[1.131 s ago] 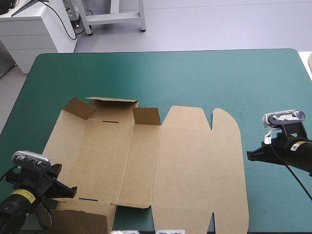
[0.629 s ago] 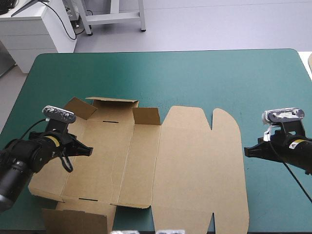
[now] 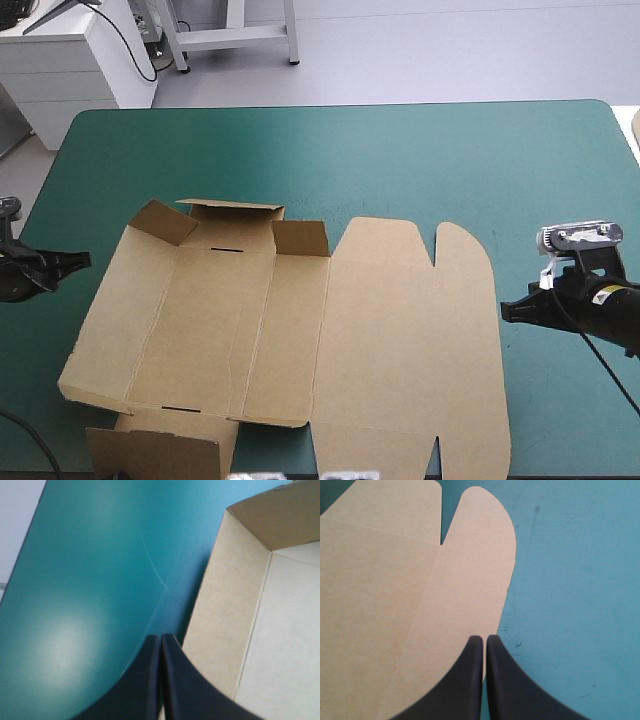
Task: Fold the box
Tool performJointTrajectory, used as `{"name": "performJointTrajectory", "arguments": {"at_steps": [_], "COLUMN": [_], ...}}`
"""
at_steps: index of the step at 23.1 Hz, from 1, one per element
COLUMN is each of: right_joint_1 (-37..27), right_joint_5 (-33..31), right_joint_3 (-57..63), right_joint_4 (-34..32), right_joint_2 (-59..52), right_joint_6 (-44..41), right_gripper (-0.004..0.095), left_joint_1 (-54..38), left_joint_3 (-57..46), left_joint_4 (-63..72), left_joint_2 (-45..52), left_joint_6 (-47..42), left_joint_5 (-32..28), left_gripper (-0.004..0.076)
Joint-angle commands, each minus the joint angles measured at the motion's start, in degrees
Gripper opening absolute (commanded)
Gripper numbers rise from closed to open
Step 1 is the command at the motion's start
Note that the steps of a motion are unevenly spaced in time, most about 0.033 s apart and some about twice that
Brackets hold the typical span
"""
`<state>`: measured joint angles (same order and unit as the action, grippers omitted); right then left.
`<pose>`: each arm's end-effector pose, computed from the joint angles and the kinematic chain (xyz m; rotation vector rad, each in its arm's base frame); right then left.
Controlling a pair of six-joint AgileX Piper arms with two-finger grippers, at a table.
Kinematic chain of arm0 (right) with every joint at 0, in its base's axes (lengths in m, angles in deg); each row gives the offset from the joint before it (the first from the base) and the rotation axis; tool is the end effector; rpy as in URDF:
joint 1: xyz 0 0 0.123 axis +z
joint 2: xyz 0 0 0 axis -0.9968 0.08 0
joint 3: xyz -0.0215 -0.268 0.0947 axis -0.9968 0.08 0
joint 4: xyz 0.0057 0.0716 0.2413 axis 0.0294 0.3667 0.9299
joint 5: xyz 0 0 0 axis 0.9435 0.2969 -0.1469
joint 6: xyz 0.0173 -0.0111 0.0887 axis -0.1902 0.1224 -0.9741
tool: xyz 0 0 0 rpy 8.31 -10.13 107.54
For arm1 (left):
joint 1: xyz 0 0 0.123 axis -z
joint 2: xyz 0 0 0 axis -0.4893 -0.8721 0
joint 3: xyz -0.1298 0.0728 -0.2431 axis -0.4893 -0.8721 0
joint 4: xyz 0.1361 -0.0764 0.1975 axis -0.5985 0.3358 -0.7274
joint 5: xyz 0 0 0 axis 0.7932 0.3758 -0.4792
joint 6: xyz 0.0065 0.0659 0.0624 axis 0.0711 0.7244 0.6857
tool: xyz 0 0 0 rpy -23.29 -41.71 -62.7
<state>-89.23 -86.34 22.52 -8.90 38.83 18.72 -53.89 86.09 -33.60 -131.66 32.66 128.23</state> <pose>0.1561 0.0088 0.3514 -0.2037 2.3883 0.1524 0.2062 0.0790 0.3498 -0.2701 2.4835 0.0528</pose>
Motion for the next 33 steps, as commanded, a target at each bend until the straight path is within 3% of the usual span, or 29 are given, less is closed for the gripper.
{"name": "performJointTrajectory", "arguments": {"at_steps": [1, 9, 19, 20, 23, 25, 33], "right_joint_1": [-0.4, -0.4, -0.2, -0.2, -0.2, -0.2, -0.2], "right_joint_5": [2.7, 2.7, 2.7, 2.7, 2.7, 3.2, 4.9], "right_joint_3": [-1.5, -1.5, -1.5, -1.5, -1.5, -1.5, -1.5], "right_joint_4": [0.6, 0.6, 1.1, 1.1, 1.0, 1.0, 1.0], "right_joint_2": [0.0, 0.0, 0.0, 0.0, 0.0, 0.0, 0.0], "right_joint_6": [1.5, 2.5, 2.8, 3.0, 3.0, 3.2, 3.3], "right_gripper": [0.0006, 0.0006, 0.0006, 0.0006, 0.0006, 0.0006, -0.0021], "left_joint_1": [-5.6, -8.8, -8.8, -8.8, -8.8, -8.8, -8.8], "left_joint_3": [2.0, 2.0, 2.0, 2.0, 1.7, 0.9, -2.0], "left_joint_4": [9.9, 9.8, 2.7, 2.7, 3.4, 3.6, 15.0], "left_joint_2": [-1.2, -8.3, -9.2, -9.2, -9.2, -9.6, -16.6], "left_joint_6": [7.3, 19.4, 19.1, 18.0, 15.9, 13.7, 23.2], "left_joint_5": [1.6, 15.9, 16.6, 16.6, 16.6, 15.3, 18.7], "left_gripper": [-0.0008, -0.0008, 0.0003, 0.0022, 0.0240, 0.0329, 0.0331]}}
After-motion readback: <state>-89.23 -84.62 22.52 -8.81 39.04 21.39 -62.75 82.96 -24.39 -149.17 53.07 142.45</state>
